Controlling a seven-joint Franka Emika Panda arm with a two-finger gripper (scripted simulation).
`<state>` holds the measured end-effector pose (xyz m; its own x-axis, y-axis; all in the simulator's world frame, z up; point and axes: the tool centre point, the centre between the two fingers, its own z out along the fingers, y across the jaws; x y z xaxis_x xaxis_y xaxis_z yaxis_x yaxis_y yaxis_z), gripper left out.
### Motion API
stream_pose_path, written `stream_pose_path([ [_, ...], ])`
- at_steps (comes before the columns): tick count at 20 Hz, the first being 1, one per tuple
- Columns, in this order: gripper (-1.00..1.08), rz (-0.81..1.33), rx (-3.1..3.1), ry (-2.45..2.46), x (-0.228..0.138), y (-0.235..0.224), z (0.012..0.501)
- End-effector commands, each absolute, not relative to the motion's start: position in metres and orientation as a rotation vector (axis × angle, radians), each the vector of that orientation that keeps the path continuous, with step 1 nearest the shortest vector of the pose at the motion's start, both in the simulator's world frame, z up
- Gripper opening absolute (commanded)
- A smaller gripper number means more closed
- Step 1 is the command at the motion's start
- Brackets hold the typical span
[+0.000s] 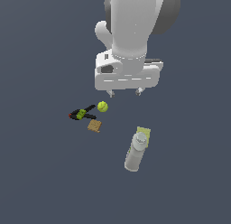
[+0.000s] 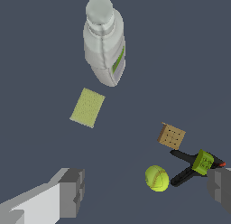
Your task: Pick up a designated object from a clutter of objects.
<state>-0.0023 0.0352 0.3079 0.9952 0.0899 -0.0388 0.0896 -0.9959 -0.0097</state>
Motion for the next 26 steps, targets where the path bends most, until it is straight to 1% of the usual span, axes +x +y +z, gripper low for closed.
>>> stream_pose_path([
  [1,1.00,0.061,-3.129,-0.177,-0.001,0.032,0.302],
  [9,1.00,0.055,-3.117,-0.363,0.004,0.014,0.275],
  [26,1.00,0.042,-3.010,-0.916,0.005,-0.039,0.195],
])
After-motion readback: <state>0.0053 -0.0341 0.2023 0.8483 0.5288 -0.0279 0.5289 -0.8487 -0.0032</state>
